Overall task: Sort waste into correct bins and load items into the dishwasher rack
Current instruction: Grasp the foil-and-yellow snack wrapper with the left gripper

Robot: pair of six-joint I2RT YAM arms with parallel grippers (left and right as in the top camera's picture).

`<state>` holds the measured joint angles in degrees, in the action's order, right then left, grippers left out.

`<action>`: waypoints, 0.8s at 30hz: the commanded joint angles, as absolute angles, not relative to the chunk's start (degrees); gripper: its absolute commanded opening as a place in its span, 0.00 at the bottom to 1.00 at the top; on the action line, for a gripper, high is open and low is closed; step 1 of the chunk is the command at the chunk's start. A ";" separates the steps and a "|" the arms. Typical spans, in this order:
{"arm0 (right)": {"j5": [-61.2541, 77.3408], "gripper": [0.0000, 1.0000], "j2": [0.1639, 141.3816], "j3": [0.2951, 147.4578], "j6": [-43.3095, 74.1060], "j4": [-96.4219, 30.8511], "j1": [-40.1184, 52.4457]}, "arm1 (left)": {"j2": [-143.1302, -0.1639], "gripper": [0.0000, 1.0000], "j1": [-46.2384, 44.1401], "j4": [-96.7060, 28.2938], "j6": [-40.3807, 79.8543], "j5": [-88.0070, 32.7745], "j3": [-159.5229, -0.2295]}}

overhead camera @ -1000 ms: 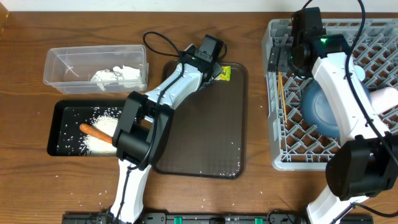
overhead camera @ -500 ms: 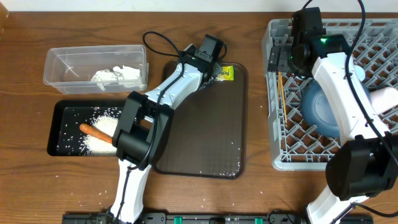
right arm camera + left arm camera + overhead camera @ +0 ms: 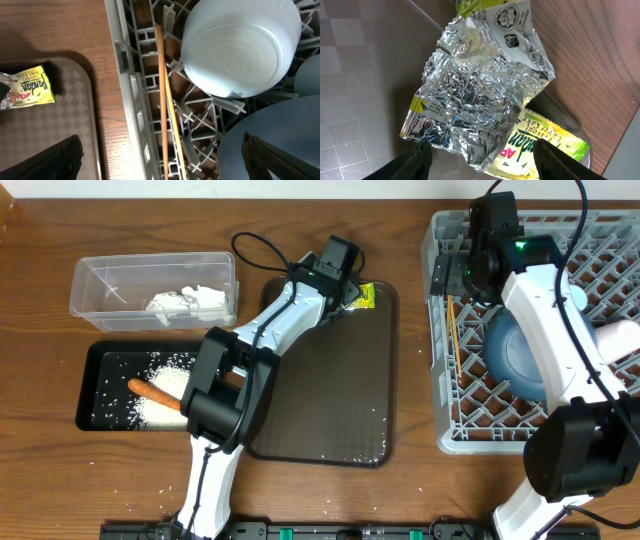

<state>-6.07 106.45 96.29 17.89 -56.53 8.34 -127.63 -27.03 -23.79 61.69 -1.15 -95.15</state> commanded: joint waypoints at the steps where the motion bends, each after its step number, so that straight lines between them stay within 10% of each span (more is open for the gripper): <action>1: -6.63 0.99 106.00 96.47 18.83 -56.60 8.64 | -128.42 0.67 -27.14 -24.12 61.58 -1.04 -94.59; 11: -6.63 0.99 106.00 96.47 18.83 -56.60 8.64 | -132.16 0.63 -27.20 -24.12 58.06 -1.34 -94.35; 24: -6.63 0.99 106.00 96.47 18.83 -56.60 8.67 | -131.79 0.07 -26.59 -24.32 56.16 -2.37 -94.35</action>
